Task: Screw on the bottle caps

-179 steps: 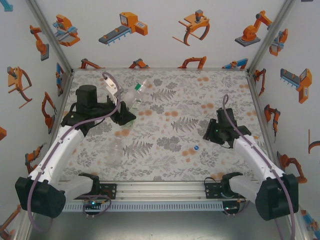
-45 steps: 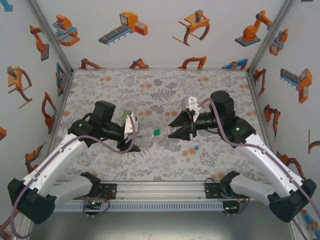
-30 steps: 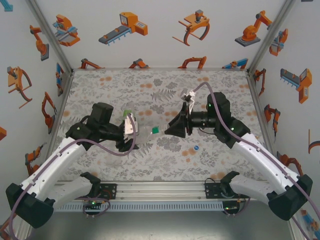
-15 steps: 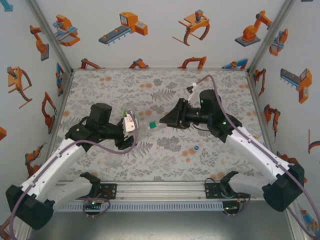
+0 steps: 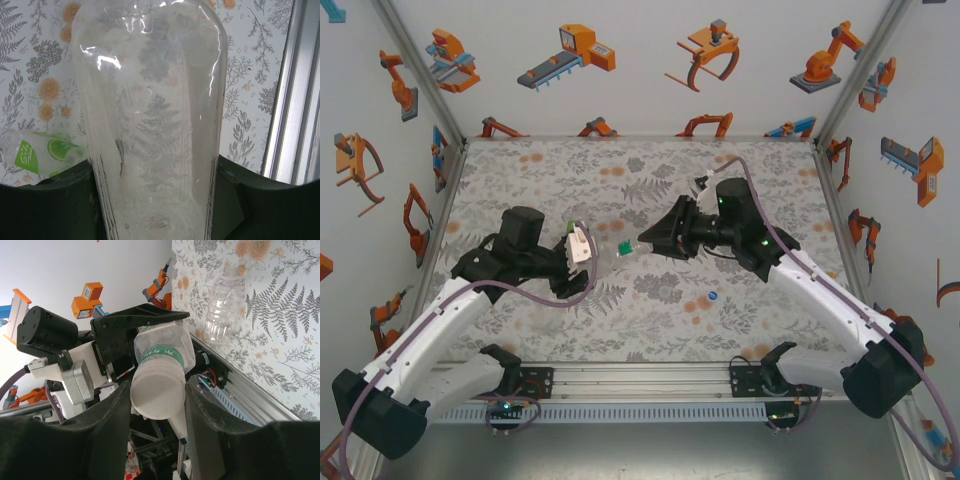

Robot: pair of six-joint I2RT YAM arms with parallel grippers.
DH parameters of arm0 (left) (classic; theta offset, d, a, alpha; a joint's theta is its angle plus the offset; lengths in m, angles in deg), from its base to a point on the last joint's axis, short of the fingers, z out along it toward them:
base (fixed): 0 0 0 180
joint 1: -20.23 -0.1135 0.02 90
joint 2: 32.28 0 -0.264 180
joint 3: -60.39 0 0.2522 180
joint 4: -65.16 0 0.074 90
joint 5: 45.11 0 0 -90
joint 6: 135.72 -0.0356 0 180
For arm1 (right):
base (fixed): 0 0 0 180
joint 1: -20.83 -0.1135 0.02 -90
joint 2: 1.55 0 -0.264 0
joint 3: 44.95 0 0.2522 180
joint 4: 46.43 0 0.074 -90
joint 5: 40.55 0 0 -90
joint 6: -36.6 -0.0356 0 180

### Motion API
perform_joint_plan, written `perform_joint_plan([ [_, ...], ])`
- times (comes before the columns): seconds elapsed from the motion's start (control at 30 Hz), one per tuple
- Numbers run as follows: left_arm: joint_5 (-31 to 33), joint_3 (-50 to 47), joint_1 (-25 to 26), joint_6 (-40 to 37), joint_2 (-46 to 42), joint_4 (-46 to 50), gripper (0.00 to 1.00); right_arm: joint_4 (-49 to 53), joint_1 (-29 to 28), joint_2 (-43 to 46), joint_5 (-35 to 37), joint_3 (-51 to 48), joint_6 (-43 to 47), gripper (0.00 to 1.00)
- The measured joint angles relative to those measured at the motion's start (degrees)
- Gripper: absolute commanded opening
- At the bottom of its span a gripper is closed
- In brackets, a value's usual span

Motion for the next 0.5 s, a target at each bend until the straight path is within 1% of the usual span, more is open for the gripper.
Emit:
perform_joint_plan([
  [0.1, -1.11, -0.02, 0.15, 0.0, 0.0, -1.38, 0.0, 1.55, -0.04, -0.02, -0.44, 1.2, 1.53, 0.55],
  [0.17, -2.36, -0.02, 0.76, 0.0, -0.02, -3.23, 0.0, 3.26, -0.2, 0.15, -0.59, 2.47, 3.43, 0.58],
  [0.23, -3.5, -0.02, 0.98, -0.02, -0.02, -4.63, 0.0, 5.77, -0.11, 0.79, -0.44, 4.07, 6.01, 0.67],
  [0.3, -4.31, -0.02, 1.05, -0.02, -0.02, -5.51, 0.0, 7.54, -0.07, 1.6, -0.35, 5.38, 8.52, 0.72],
  [0.43, -5.55, -0.02, 1.09, -0.04, -0.02, -6.01, 0.0, 11.04, -0.07, 3.26, -0.35, 8.24, 15.1, 0.73],
  [0.5, -6.29, -0.02, 1.09, -0.09, -0.02, -5.99, 0.0, 12.66, -0.07, 3.96, -0.15, 9.66, 19.19, 0.71],
])
